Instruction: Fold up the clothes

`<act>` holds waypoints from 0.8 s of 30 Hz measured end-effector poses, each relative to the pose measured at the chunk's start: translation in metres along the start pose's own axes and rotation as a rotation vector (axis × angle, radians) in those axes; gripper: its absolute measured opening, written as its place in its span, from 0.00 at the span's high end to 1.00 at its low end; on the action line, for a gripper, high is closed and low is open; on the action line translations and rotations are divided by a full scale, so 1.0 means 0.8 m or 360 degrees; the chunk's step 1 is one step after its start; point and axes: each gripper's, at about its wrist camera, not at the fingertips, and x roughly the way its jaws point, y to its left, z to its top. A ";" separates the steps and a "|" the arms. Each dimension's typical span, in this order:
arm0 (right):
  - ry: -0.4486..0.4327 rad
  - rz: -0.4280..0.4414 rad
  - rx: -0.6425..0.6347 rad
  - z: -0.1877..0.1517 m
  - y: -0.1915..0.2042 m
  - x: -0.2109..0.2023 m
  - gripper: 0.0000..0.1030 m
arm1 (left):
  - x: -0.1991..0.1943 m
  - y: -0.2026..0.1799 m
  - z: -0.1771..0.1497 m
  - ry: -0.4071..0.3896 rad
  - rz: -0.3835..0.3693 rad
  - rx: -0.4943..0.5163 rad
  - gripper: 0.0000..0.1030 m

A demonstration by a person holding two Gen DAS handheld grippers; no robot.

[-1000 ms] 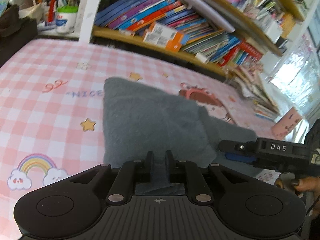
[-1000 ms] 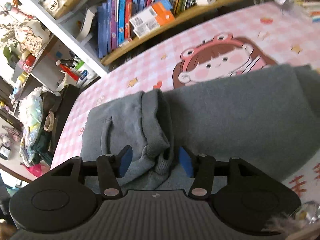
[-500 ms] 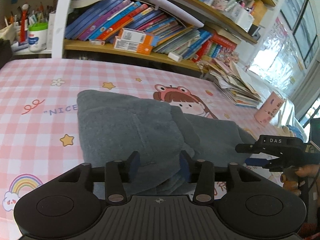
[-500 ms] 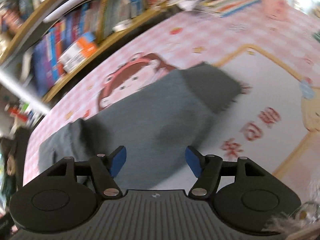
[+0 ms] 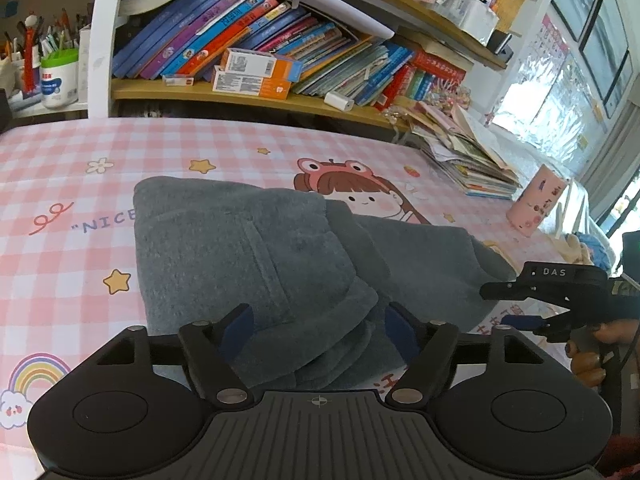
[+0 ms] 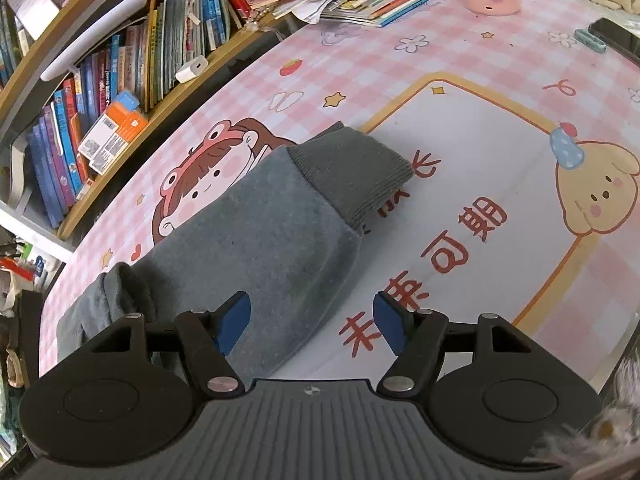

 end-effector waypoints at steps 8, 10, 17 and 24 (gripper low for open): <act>0.0024 0.0047 0.0042 0.024 -0.021 0.013 0.36 | 0.006 -0.015 -0.001 0.0000 0.0081 -0.0035 0.22; 0.0030 0.0066 0.0063 0.031 -0.028 0.017 0.36 | 0.009 -0.022 -0.001 0.0004 0.0096 -0.0036 0.22; 0.0042 0.0162 0.0180 0.058 -0.056 0.032 0.39 | 0.021 -0.050 -0.004 0.0031 0.0163 -0.0023 0.22; 0.0067 0.0253 0.0250 0.079 -0.075 0.049 0.59 | 0.031 -0.074 -0.007 0.0068 0.0229 -0.0005 0.21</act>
